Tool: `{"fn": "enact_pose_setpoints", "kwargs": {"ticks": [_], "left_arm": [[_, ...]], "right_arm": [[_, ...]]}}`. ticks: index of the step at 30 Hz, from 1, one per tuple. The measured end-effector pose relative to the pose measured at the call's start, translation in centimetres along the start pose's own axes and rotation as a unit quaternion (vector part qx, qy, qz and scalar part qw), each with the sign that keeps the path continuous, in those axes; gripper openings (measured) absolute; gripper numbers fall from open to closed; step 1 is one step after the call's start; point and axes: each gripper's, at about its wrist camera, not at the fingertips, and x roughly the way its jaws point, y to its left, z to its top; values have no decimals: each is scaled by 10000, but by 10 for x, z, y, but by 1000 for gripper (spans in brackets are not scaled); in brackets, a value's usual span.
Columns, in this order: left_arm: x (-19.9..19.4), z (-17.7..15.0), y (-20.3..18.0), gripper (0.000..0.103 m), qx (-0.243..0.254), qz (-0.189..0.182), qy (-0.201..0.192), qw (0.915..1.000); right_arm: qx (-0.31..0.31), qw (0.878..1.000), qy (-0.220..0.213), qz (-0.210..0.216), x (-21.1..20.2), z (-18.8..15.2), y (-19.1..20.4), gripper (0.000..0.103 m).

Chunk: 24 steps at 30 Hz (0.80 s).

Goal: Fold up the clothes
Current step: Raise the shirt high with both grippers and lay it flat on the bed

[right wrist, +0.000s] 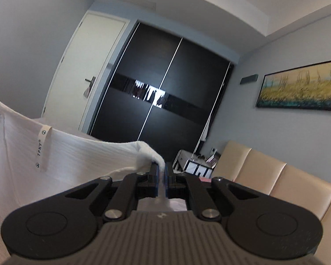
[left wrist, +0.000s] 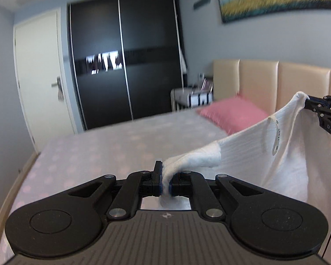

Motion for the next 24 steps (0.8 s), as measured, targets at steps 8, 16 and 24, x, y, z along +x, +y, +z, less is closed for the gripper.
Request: {"fn": "enact_pose_setpoints", "kwargs": {"ticks": [8, 16, 24], "left_arm": [[132, -37, 21, 4, -144, 224, 929, 9953], [235, -92, 34, 4, -129, 230, 1801, 9833], [300, -145, 39, 6, -295, 77, 2413, 9700]], "right_arm": [[11, 9947, 1017, 159, 136, -53, 44, 6], [18, 9798, 1962, 401, 227, -128, 91, 6], [-40, 9625, 2649, 578, 292, -198, 122, 7]]}}
